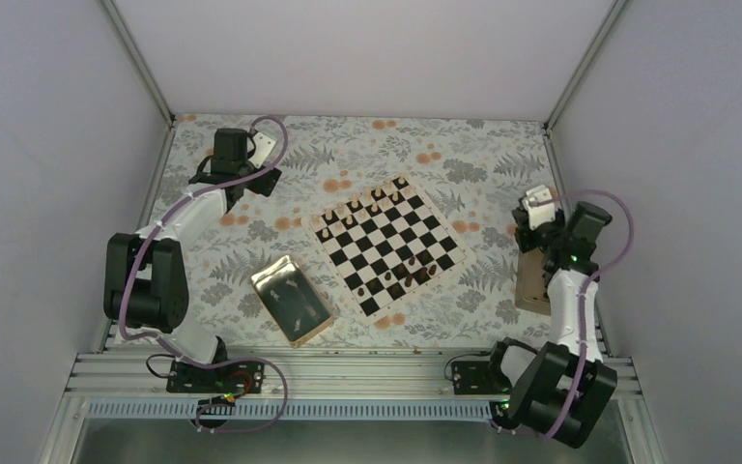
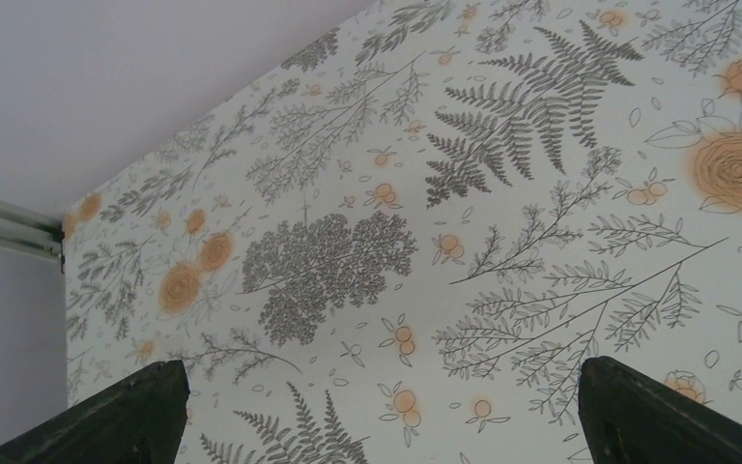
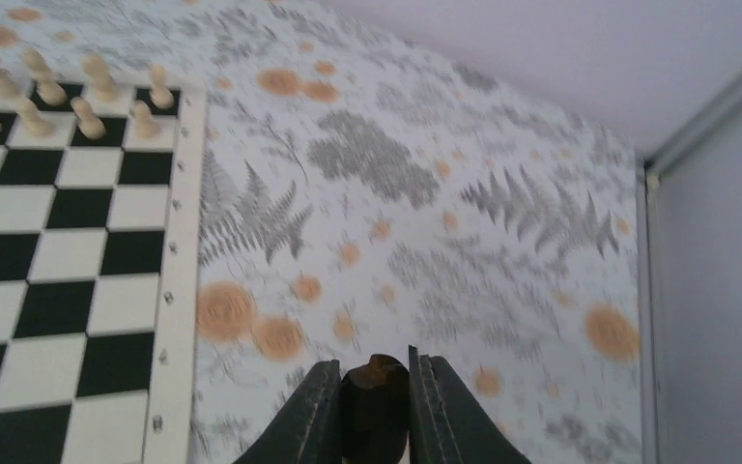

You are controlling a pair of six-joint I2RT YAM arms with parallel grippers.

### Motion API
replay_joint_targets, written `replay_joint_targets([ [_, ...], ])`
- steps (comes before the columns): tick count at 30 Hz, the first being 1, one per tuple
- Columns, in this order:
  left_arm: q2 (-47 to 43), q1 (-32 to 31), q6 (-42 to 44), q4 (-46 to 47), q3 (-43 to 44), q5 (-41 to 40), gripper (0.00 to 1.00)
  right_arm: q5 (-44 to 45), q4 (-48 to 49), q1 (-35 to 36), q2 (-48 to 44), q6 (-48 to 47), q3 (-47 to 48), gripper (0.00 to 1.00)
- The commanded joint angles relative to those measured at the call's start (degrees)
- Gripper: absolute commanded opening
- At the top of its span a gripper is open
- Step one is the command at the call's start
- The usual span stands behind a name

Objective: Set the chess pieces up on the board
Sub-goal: Place the chess piece in the storage box.

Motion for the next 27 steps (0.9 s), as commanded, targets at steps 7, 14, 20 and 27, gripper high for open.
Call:
replay_joint_targets([
  [7, -1.4, -0.8, -0.8, 2.3, 0.2, 3.1, 1.00, -9.7, -3.6, -17.2, -0.6, -6.9, -7.1, 0.17],
  [14, -0.7, -0.9, -0.5, 2.0, 1.6, 3.7, 1.00, -10.5, -1.3, -21.5, 2.8, -11.7, -9.3, 0.16],
  [20, -1.1, -0.8, -0.7, 2.4, 1.4, 2.3, 1.00, -12.0, 1.7, -24.9, 7.1, -14.9, -9.5, 0.16],
  [27, -2.4, -0.9, -1.8, 2.1, 0.2, 1.3, 1.00, -16.1, 1.7, -29.7, 11.4, -19.7, -9.0, 0.16],
])
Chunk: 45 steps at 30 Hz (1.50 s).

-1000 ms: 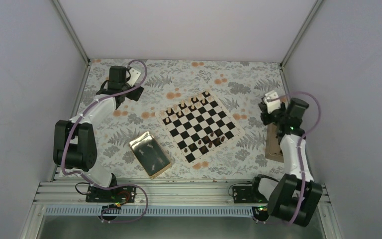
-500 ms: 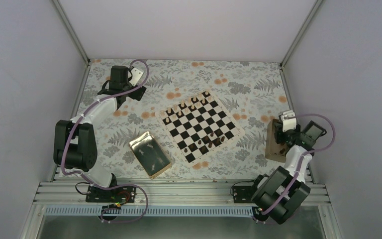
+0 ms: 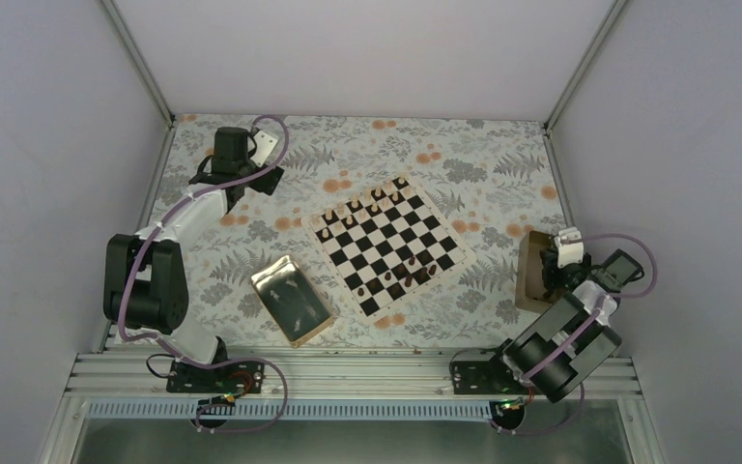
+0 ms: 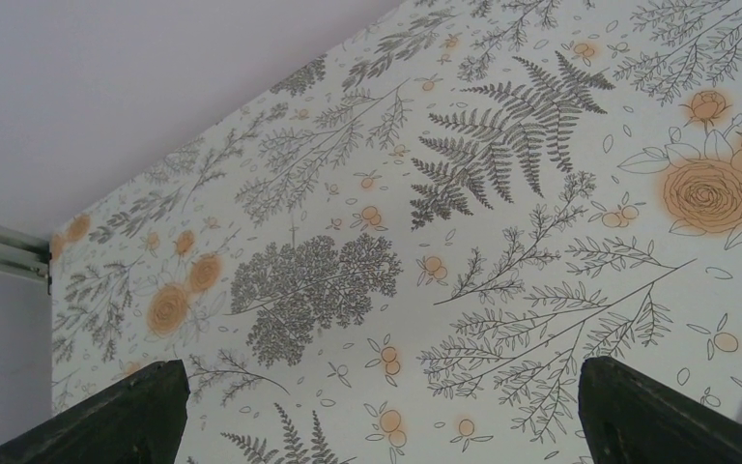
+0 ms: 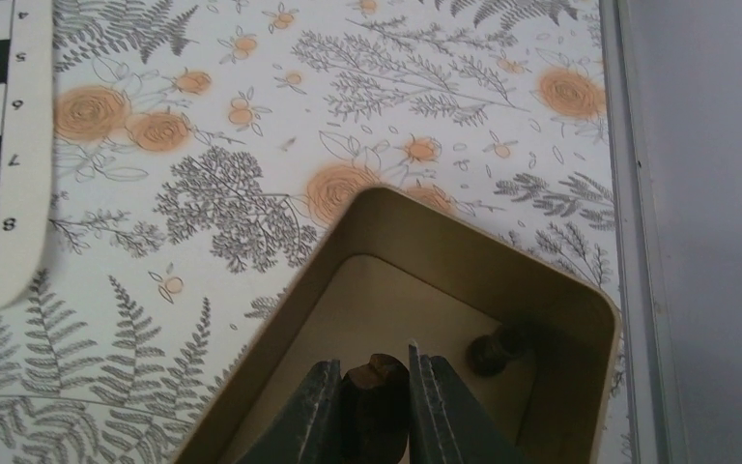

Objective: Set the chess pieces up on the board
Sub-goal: Place the chess piece in the storage box.

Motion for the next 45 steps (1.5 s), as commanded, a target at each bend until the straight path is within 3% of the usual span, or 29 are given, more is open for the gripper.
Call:
replay_joint_targets([
  [1, -2.4, -0.4, -1.2, 0.9, 0.0, -1.2, 1.00, -5.8, 1.1, -3.1, 3.3, -5.1, 0.2, 0.16],
  [11, -3.0, -0.4, -0.8, 2.4, -2.0, -3.0, 1.00, -11.2, 1.6, -4.6, 8.4, -6.9, 1.6, 0.17],
  [26, -2.6, -0.4, -0.9, 2.7, -2.1, -2.8, 1.00, -12.6, -3.2, -4.6, 15.0, -12.3, 5.2, 0.17],
  [39, -2.7, -0.4, -0.6, 3.0, -2.4, -3.5, 1.00, -11.6, -5.3, -4.6, 13.3, -15.5, 4.7, 0.37],
  [45, -2.4, -0.4, -0.5, 3.0, -1.9, -3.9, 1.00, -8.5, -15.6, -3.9, 7.6, -19.5, 9.3, 0.43],
])
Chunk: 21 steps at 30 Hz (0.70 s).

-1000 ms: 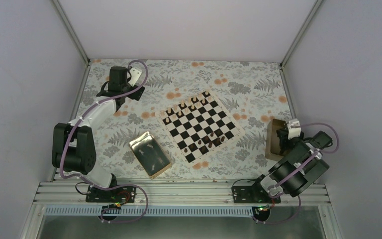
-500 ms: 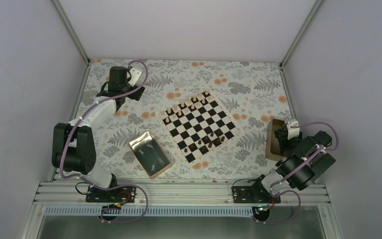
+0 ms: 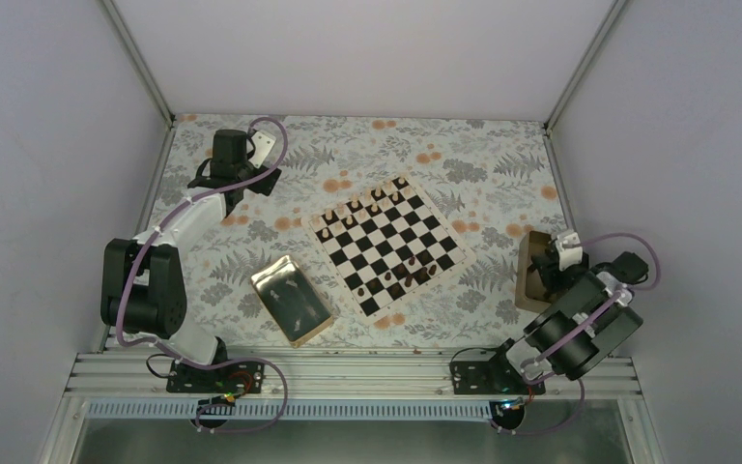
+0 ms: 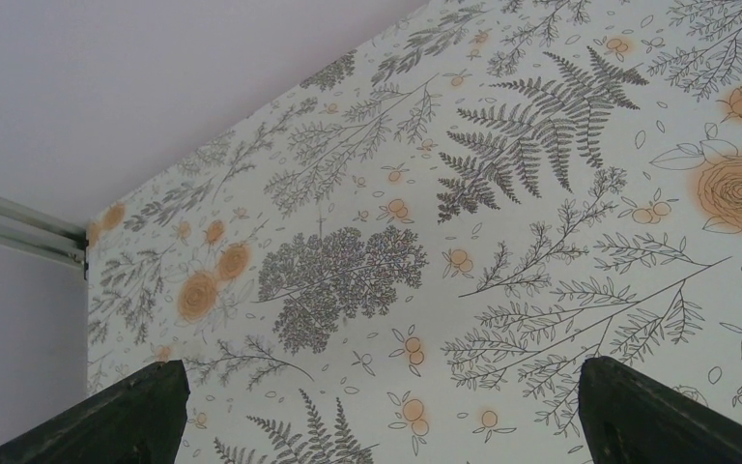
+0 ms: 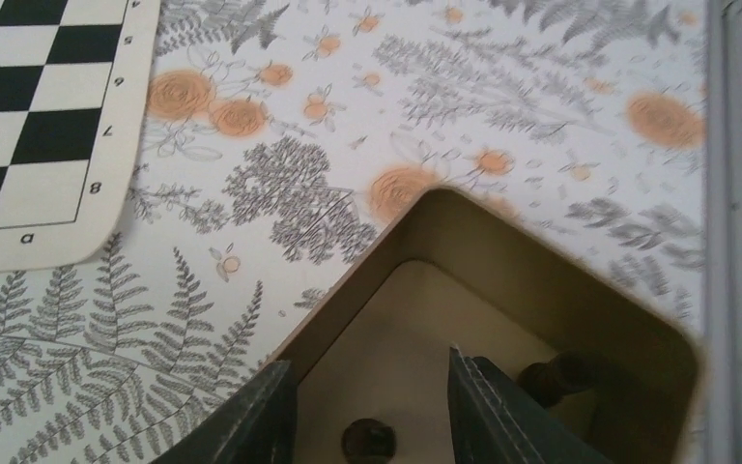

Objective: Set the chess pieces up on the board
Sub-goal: Place the chess piece in the storage box, then pick up the chess piece from the storage box.

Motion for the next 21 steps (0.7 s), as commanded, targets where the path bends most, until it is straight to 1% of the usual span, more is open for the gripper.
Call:
replay_joint_targets([
  [1, -0.6, -0.3, -0.4, 1.5, 0.1, -1.1, 1.00, 2.4, -12.2, 0.4, -4.4, -5.9, 7.6, 0.45],
  [4, -0.7, -0.3, -0.2, 1.5, 0.3, -1.4, 1.00, 5.5, -27.9, 0.8, -4.1, -11.6, 16.5, 0.48],
  [6, -0.8, -0.3, -0.2, 1.4, 0.5, -1.4, 1.00, 8.5, -36.4, 1.0, -3.0, -14.8, 22.1, 0.49],
  [9, -0.6, -0.3, 0.0, 1.2, 0.6, -1.3, 1.00, 15.4, -45.4, 2.6, -1.3, -17.6, 28.1, 0.49],
  [13, -0.5, -0.4, 0.2, 1.2, 0.7, -1.2, 1.00, 23.8, -48.0, 4.9, -2.9, -17.6, 30.0, 0.49],
  [17, -0.4, -0.4, 0.5, 1.6, 0.4, -1.7, 1.00, 28.8, -49.7, 8.8, -4.3, -16.2, 29.8, 0.49],
  [21, 0.1, -0.4, 0.6, 1.4, 0.7, -1.7, 1.00, 33.2, -46.1, 13.2, -4.4, -10.6, 28.3, 0.47],
])
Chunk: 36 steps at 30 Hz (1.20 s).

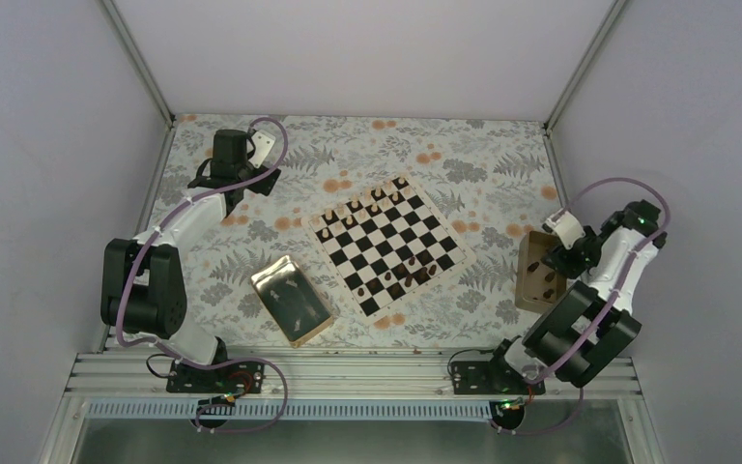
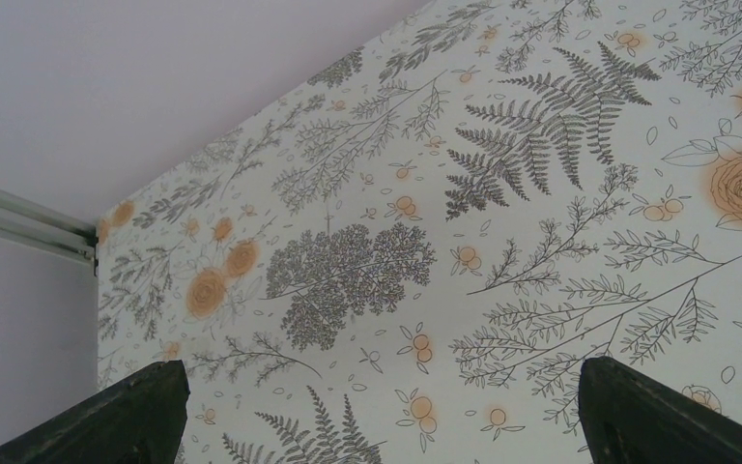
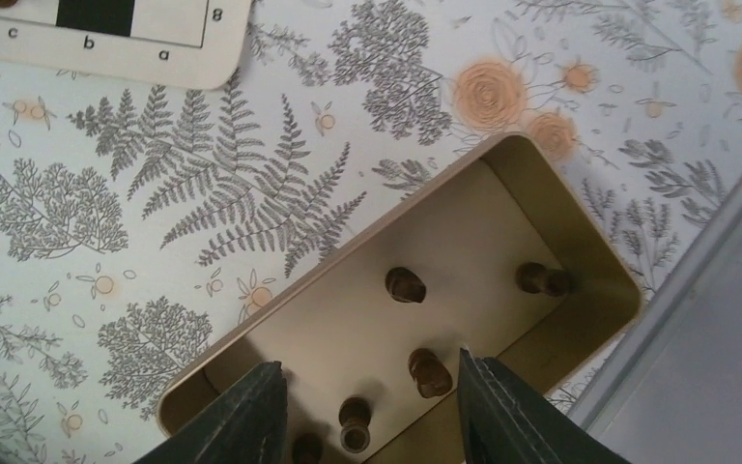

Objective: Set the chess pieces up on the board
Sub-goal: Pick up the chess piece from the storage box.

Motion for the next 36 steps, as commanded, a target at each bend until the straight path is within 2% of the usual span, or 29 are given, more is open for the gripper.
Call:
replay_joint_targets([
  [1, 0.2, -0.2, 0.4, 1.3, 0.8, -0.7, 1.00, 8.0, 0.9, 4.4, -1.2, 5.4, -1.3, 0.47],
  [11, 1.3, -0.3, 0.9, 1.2, 1.0, -1.7, 1.00, 17.6, 7.4, 11.1, 4.0, 13.8, -3.0, 0.41],
  [36, 1.4, -0.2, 0.7, 1.6, 0.7, -2.0, 1.00, 20.9, 14.2, 15.4, 13.8, 18.8, -5.3, 0.45],
])
